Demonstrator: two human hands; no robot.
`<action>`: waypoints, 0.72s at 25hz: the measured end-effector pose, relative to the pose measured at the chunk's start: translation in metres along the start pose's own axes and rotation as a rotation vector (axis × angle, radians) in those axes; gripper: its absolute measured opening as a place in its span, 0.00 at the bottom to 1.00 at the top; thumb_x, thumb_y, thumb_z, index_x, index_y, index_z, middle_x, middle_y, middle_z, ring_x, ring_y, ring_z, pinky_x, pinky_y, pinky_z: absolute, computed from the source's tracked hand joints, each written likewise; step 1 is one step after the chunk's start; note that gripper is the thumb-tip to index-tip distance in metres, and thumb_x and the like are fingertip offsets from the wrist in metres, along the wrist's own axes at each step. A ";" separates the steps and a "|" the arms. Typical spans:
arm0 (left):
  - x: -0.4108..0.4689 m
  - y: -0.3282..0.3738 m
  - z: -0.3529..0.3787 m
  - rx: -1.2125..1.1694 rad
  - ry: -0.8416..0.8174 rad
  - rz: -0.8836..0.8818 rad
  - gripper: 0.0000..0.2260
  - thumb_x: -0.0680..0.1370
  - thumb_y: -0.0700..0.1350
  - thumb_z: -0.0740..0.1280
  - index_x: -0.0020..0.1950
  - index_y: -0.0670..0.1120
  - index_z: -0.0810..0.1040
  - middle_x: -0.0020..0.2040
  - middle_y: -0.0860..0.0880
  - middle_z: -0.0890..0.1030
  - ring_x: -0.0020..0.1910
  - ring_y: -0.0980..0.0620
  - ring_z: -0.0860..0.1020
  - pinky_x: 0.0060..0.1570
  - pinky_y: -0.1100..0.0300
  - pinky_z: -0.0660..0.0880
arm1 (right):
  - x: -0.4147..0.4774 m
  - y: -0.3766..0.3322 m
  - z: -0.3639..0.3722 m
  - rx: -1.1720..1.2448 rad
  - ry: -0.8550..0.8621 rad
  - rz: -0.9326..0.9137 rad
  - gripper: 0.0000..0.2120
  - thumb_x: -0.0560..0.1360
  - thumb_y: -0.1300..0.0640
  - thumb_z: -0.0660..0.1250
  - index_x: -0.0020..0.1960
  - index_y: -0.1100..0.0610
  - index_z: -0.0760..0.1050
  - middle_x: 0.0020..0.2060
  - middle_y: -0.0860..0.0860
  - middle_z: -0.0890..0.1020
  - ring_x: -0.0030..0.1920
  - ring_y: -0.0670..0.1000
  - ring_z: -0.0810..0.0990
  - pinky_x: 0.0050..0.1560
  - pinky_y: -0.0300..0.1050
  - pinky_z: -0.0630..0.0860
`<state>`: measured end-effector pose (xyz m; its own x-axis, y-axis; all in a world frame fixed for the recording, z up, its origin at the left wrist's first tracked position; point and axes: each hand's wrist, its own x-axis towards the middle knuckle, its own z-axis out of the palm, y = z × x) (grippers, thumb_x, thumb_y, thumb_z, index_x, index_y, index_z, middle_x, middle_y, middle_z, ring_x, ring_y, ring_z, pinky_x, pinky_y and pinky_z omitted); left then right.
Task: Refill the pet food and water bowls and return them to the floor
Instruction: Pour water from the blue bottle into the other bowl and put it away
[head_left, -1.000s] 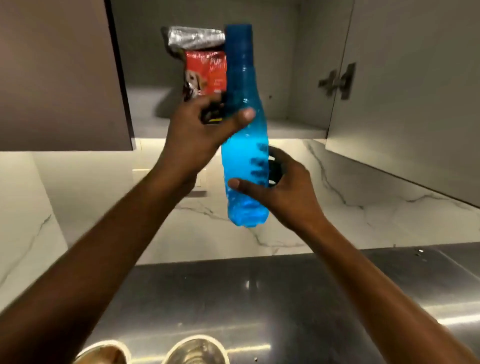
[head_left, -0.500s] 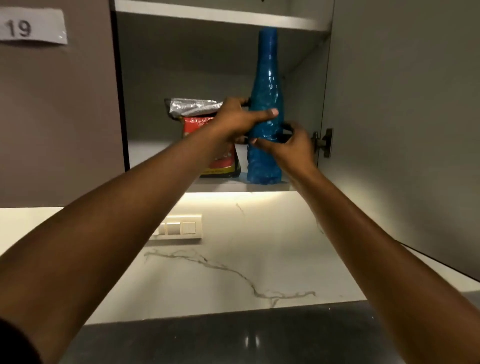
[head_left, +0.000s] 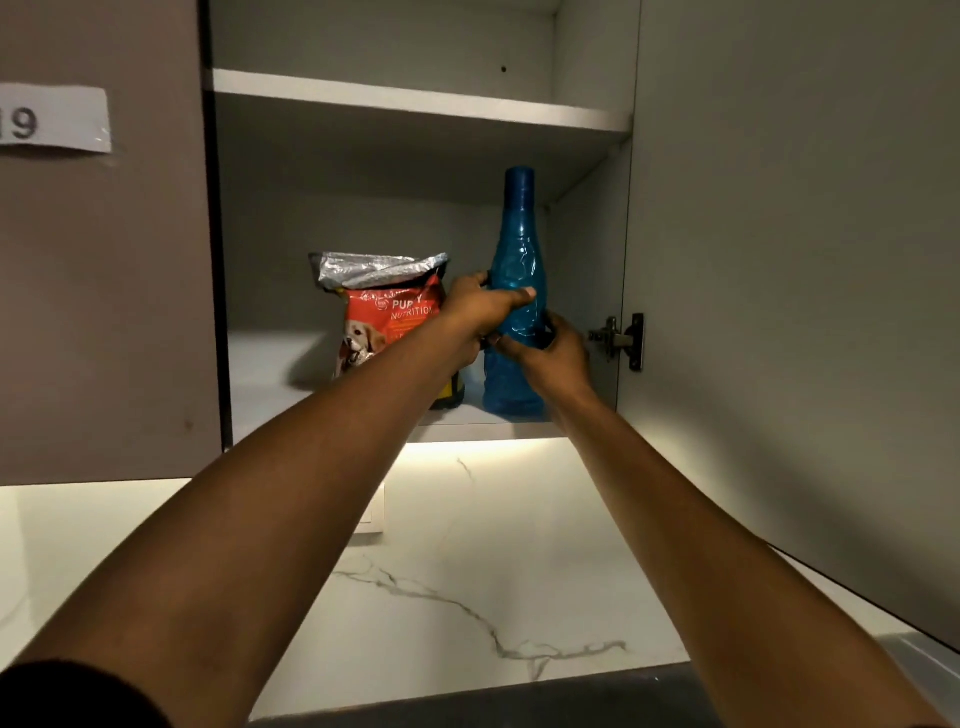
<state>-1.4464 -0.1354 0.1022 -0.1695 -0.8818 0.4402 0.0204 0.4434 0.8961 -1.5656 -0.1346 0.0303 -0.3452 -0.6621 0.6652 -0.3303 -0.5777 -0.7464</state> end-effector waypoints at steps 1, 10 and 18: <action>0.002 -0.001 0.002 -0.010 0.000 -0.004 0.24 0.77 0.43 0.78 0.72 0.45 0.77 0.61 0.45 0.86 0.50 0.47 0.86 0.44 0.56 0.83 | 0.002 0.001 0.001 -0.004 -0.004 0.020 0.31 0.71 0.53 0.84 0.72 0.54 0.78 0.63 0.51 0.87 0.61 0.52 0.85 0.58 0.46 0.82; -0.051 0.023 -0.001 0.237 0.108 0.191 0.37 0.80 0.52 0.74 0.84 0.47 0.60 0.80 0.43 0.71 0.75 0.41 0.74 0.59 0.57 0.72 | -0.044 -0.043 -0.018 -0.175 0.027 0.115 0.51 0.73 0.48 0.83 0.86 0.54 0.56 0.83 0.56 0.67 0.81 0.60 0.69 0.71 0.53 0.74; -0.177 0.053 0.024 0.194 -0.108 0.583 0.31 0.82 0.57 0.70 0.82 0.52 0.65 0.83 0.49 0.67 0.80 0.48 0.67 0.67 0.59 0.66 | -0.182 -0.100 -0.065 -0.171 0.050 0.000 0.29 0.82 0.53 0.73 0.81 0.54 0.69 0.78 0.51 0.75 0.77 0.53 0.74 0.68 0.44 0.74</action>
<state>-1.4387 0.0474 0.0701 -0.2836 -0.4692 0.8363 -0.0384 0.8770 0.4790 -1.5270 0.0753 -0.0148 -0.3873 -0.6347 0.6687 -0.4735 -0.4854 -0.7349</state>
